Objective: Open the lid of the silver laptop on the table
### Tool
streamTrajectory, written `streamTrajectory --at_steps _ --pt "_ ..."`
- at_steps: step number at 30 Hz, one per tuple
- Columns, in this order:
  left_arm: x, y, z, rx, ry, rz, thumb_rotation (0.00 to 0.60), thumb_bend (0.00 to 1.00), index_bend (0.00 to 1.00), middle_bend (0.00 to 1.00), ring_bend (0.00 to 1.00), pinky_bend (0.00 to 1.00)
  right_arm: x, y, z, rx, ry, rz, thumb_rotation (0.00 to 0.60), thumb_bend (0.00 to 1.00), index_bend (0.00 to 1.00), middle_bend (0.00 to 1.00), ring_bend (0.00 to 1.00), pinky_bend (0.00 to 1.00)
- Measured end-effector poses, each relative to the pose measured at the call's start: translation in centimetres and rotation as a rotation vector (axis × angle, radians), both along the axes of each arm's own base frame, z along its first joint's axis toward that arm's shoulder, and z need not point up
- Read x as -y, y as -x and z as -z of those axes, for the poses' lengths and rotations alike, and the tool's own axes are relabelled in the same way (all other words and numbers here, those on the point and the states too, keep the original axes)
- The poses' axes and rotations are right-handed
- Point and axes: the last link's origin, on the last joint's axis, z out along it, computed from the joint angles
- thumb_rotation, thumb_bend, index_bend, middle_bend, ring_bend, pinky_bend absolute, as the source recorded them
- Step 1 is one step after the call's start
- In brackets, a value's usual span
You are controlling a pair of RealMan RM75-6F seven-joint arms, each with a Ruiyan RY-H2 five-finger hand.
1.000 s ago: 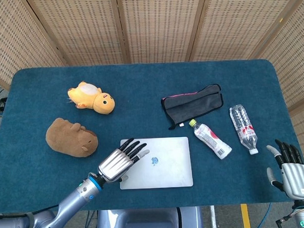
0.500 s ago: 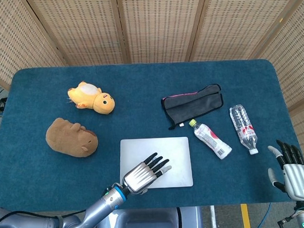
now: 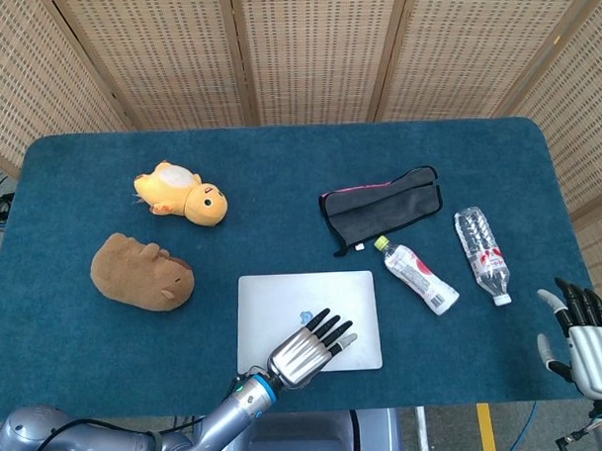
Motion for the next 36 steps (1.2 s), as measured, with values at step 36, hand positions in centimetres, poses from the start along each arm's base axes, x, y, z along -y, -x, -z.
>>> streamTrajectory --at_steps 36 --pt "-0.6 -0.8 1.3 -0.012 -0.021 0.009 0.6 0.41 0.0 0.0 0.0 0.0 -0.2 0.6 -0.4 -0.002 0.012 0.02 0.6 0.52 0.15 0.04 0.0 0.0"
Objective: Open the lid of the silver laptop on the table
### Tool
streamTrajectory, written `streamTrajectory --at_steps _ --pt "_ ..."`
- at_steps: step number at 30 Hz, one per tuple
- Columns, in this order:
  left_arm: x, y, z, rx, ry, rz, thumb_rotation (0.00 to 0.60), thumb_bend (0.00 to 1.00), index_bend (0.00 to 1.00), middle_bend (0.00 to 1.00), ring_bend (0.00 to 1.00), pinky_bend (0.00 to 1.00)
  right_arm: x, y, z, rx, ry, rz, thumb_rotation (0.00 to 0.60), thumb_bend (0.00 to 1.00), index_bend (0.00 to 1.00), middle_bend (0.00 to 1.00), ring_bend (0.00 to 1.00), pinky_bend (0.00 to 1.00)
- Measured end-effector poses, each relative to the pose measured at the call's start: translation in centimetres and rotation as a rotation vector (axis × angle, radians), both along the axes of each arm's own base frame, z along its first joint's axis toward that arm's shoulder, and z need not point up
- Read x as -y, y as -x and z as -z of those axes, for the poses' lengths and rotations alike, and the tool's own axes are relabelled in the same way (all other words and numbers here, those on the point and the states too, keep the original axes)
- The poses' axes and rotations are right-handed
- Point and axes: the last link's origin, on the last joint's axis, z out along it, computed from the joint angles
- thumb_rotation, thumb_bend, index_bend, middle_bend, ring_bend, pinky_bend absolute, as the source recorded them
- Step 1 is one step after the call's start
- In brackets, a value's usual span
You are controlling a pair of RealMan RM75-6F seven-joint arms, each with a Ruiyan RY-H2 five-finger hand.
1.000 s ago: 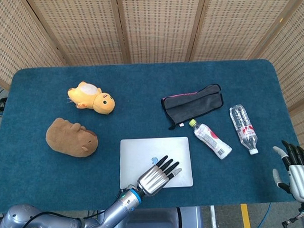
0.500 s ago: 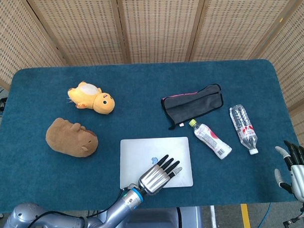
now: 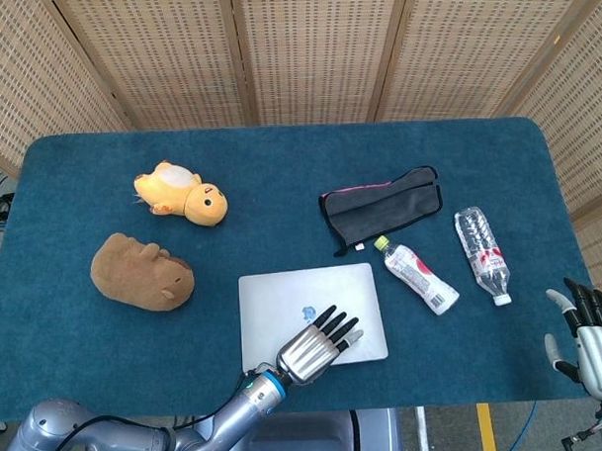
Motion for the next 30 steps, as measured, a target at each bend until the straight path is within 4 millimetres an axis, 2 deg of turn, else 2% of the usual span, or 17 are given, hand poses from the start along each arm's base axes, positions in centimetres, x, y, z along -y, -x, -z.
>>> streamTrajectory --at_steps 10,19,30 --pt "-0.4 0.0 -0.6 -0.003 -0.024 0.035 0.6 0.44 0.0 0.0 0.0 0.0 -0.1 -0.1 0.1 0.004 0.001 -0.011 0.6 0.52 0.16 0.04 0.0 0.0" --pt "-1.6 -0.8 -2.5 0.024 -0.082 0.082 0.6 0.43 0.0 0.0 0.0 0.0 -0.2 -1.0 0.5 0.003 -0.052 -0.074 0.6 0.52 0.16 0.1 0.0 0.0" --pt "-3.1 -1.7 -4.2 0.05 -0.128 0.087 0.6 0.43 0.0 0.0 0.0 0.0 -0.3 -3.1 3.0 0.0 -0.261 -0.188 0.6 0.52 0.26 0.19 0.0 0.0"
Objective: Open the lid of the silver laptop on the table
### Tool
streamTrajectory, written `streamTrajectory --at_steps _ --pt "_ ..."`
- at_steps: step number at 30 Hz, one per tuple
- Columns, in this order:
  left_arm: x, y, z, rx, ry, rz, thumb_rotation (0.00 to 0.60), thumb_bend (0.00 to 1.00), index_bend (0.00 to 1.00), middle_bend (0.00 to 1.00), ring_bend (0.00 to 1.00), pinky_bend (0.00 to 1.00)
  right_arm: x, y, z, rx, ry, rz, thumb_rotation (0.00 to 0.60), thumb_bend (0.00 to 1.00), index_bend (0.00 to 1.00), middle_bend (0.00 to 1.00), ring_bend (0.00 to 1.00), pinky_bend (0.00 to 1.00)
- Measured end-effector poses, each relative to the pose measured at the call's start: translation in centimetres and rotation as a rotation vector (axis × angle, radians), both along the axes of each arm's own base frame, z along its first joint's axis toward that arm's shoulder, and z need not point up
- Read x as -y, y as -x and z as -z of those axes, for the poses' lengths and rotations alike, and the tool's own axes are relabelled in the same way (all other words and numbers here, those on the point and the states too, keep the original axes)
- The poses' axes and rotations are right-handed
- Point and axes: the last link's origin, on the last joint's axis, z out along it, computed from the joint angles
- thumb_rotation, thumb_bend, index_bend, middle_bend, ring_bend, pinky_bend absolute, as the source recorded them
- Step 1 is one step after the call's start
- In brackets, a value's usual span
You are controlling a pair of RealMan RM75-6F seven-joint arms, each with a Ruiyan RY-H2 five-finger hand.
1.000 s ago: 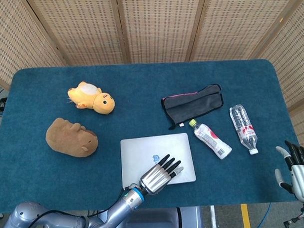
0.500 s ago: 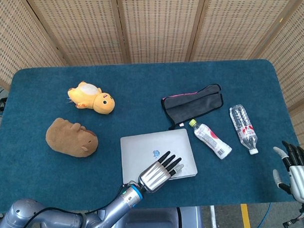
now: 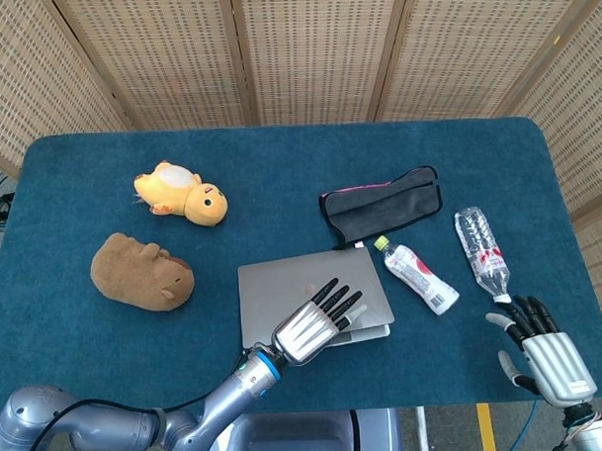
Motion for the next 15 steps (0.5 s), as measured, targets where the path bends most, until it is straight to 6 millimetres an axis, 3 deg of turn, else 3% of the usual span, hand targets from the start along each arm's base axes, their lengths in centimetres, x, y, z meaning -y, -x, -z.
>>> streamTrajectory --at_steps 15 --pt "-0.9 -0.1 -1.3 0.008 -0.019 -0.02 0.6 0.43 0.0 0.0 0.0 0.0 1.9 -3.7 5.8 0.009 -0.288 -0.139 0.6 0.52 0.26 0.18 0.0 0.0"
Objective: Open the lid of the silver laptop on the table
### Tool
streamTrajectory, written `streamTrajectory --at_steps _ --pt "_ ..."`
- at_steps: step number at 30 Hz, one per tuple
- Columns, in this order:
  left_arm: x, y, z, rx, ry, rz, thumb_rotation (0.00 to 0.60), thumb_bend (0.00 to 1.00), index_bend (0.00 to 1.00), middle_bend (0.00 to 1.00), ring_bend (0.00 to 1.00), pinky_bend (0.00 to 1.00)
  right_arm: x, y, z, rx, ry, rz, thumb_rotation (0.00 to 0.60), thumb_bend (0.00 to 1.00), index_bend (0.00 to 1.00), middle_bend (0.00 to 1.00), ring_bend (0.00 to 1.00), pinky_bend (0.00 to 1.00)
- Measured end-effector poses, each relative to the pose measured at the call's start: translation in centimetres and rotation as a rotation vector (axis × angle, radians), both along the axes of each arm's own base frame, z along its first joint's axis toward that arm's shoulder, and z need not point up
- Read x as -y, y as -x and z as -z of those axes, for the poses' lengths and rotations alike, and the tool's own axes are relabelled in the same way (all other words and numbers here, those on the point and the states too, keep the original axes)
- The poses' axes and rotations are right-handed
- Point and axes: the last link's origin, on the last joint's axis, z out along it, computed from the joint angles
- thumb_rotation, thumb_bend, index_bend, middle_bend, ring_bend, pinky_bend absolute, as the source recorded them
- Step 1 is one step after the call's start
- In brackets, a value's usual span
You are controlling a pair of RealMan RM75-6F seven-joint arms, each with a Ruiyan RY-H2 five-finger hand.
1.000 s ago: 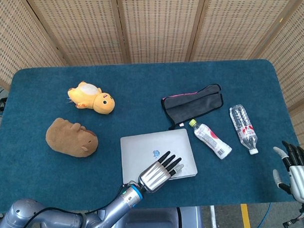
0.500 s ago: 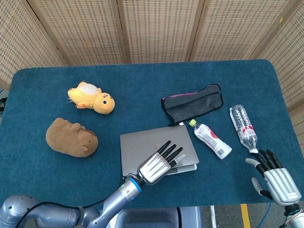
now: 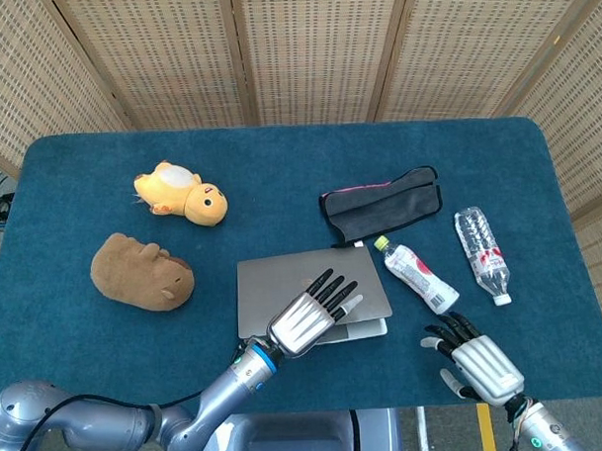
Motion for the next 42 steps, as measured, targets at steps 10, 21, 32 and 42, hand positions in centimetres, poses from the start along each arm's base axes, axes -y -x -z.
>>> streamTrajectory --at_steps 10,21,32,42 --pt "-0.1 -0.3 -0.4 0.003 -0.013 0.006 0.6 0.43 0.0 0.0 0.0 0.0 1.0 -1.8 2.9 0.049 -0.068 -0.019 0.6 0.52 0.23 0.14 0.0 0.0" --pt "-0.1 -0.6 -0.4 0.003 -0.022 0.013 0.6 0.43 0.0 0.0 0.0 0.0 1.6 -2.4 4.9 0.06 -0.121 -0.016 0.6 0.52 0.18 0.11 0.0 0.0" --pt "-0.3 -0.5 -0.3 -0.001 -0.032 0.004 0.6 0.43 0.0 0.0 0.0 0.0 2.3 -2.7 7.0 0.062 -0.169 -0.004 0.6 0.52 0.13 0.07 0.0 0.0" --pt "-0.5 -0.6 -0.2 -0.001 -0.036 0.001 0.6 0.43 0.0 0.0 0.0 0.0 2.9 -3.2 8.2 0.06 -0.188 -0.012 0.6 0.52 0.12 0.05 0.0 0.0"
